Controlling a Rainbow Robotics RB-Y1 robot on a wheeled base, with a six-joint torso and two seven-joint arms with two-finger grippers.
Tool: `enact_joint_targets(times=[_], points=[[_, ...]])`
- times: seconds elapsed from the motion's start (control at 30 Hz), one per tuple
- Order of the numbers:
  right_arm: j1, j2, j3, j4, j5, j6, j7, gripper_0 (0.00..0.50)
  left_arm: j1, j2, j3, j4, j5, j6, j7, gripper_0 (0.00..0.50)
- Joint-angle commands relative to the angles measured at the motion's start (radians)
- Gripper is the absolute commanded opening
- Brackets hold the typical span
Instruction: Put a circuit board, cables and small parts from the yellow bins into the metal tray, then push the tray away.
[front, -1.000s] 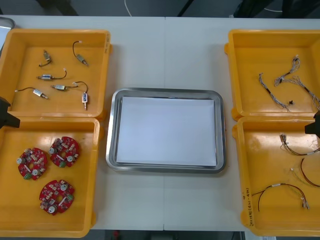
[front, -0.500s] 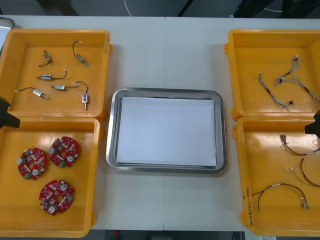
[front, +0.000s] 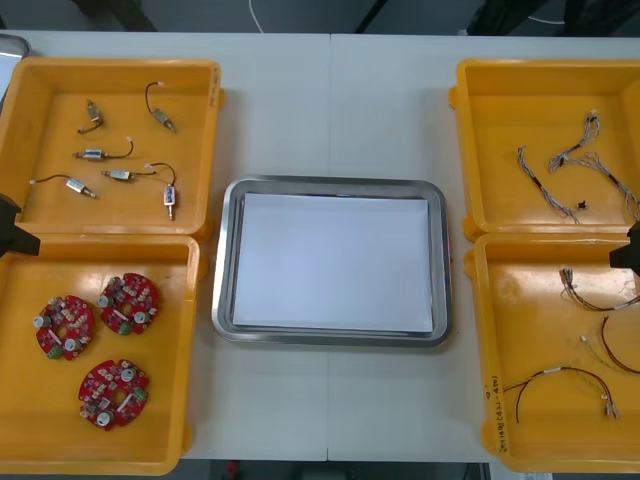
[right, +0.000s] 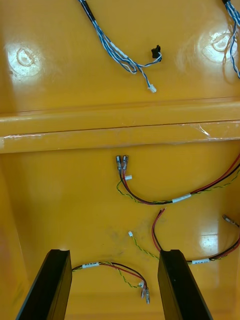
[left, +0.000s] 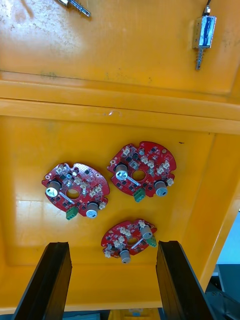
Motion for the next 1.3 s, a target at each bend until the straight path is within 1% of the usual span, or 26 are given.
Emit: enact_joint_targets(times=[0.03,0.57,0.63,0.87,0.9,0.97,1.3], points=[[0.011,-0.036,-0.025,-0.008,0.002,0.003,0.025,0.5,0.014,0.038,0.028,-0.025,-0.007,0.006,-0.105,0.5],[0.013,-0.033,-0.035,-0.012,0.003,0.003,0.024,0.5,0.014,0.038,0.028,-0.025,-0.007,0.006,-0.105,0.5],[0.013,-0.038,-0.042,-0.022,-0.009,0.003,0.022,0.5,0.014,0.038,0.028,-0.025,-0.007,0.006,-0.105,0.5],[0.041,-0.036,-0.054,-0.038,-0.007,0.003,0.002,0.5,0.014,0.038,0.028,-0.025,-0.007,0.006,-0.105,0.5],[0.042,-0.036,-0.059,-0.036,-0.007,0.003,0.002,0.5,0.035,0.013,0.011,-0.013,-0.004,0.006,-0.106,0.5],[0.056,-0.025,-0.082,-0.038,-0.012,0.003,-0.005,0.5,0.035,0.012,0.011,-0.012,-0.001,0.006,-0.109,0.5],[0.11,-0.022,-0.12,-0.056,-0.037,0.003,-0.019,0.5,0.046,0.035,0.011,-0.012,0.021,0.006,-0.142,0.5]])
